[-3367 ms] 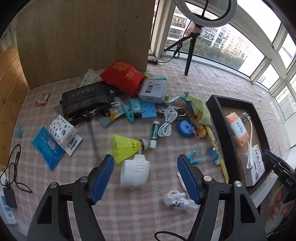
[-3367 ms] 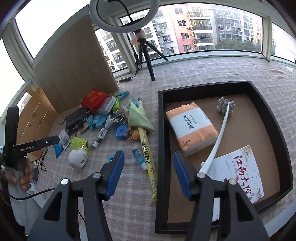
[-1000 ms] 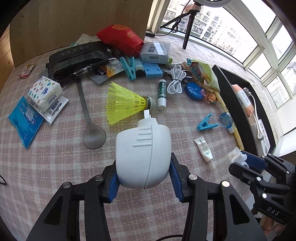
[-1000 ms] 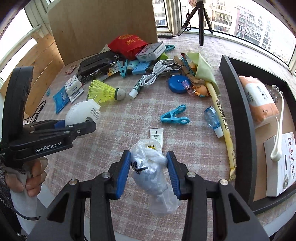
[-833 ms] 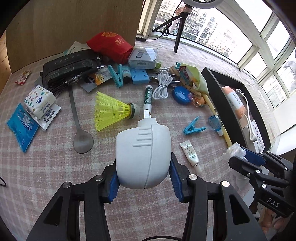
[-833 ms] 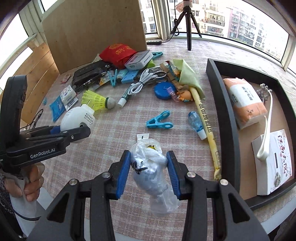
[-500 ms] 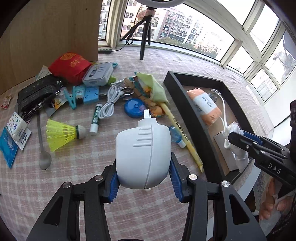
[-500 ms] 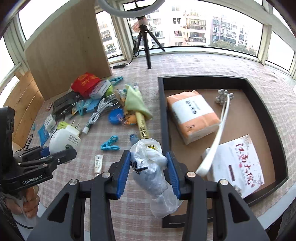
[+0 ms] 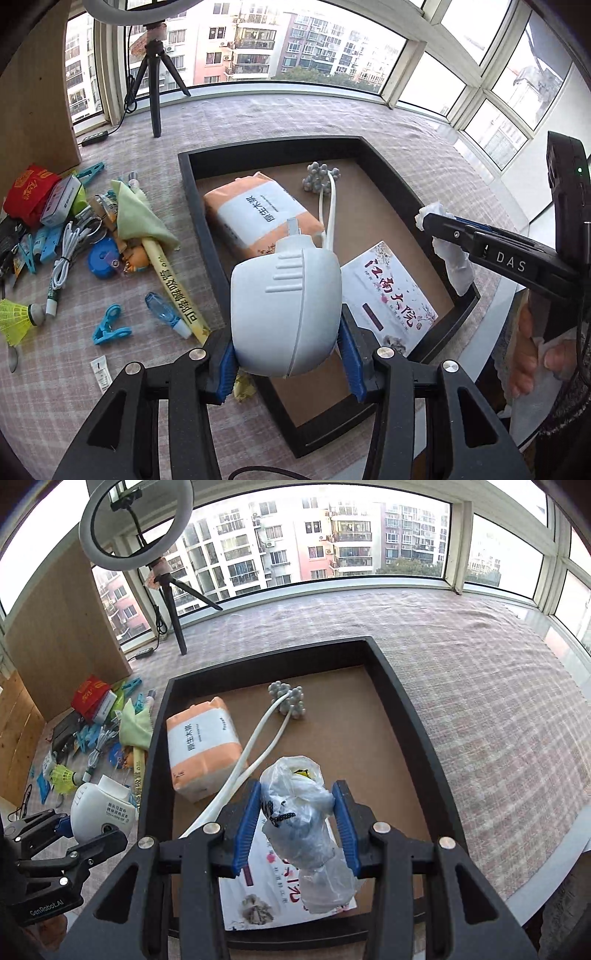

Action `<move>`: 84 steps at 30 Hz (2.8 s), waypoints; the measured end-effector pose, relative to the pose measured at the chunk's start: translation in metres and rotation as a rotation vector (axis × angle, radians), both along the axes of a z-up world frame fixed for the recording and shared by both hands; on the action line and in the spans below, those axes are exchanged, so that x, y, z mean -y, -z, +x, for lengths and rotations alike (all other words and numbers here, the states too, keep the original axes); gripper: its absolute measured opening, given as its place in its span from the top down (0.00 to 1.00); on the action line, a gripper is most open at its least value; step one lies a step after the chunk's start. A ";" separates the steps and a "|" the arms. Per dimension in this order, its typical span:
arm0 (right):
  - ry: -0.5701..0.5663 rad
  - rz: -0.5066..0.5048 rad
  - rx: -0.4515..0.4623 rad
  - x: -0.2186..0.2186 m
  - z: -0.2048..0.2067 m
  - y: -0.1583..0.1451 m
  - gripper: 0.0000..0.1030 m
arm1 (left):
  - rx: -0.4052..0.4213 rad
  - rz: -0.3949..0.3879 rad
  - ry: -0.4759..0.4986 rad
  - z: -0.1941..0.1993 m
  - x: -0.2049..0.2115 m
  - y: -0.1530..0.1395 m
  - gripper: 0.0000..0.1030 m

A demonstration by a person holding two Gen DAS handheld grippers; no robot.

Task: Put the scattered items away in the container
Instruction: 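Place the white device and plastic bag into the tray with both grippers, then grasp the yellow shuttlecock with the left gripper while the right grasps the green cloth, then drop the shuttlecock and green cloth into the tray with both grippers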

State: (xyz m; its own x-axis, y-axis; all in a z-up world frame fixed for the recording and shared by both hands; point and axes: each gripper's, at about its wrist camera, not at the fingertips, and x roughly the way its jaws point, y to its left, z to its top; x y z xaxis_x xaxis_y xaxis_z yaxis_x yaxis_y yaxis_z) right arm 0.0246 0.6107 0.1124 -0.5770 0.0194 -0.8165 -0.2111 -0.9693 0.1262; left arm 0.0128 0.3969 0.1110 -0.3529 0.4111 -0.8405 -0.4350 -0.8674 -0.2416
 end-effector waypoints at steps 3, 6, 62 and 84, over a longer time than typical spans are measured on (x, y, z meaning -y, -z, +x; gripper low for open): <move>0.007 -0.023 -0.018 -0.021 -0.001 0.000 0.56 | 0.003 0.019 0.009 0.000 -0.019 -0.004 0.52; 0.028 -0.050 -0.001 -0.031 -0.004 -0.001 0.31 | -0.037 -0.008 -0.017 -0.001 -0.028 -0.013 0.24; -0.526 0.076 0.151 0.240 -0.201 0.073 0.38 | 0.133 -0.121 -0.554 -0.096 0.298 0.072 0.44; -0.455 -0.008 0.096 0.221 -0.189 0.051 0.97 | 0.054 -0.065 -0.522 -0.078 0.282 0.041 1.00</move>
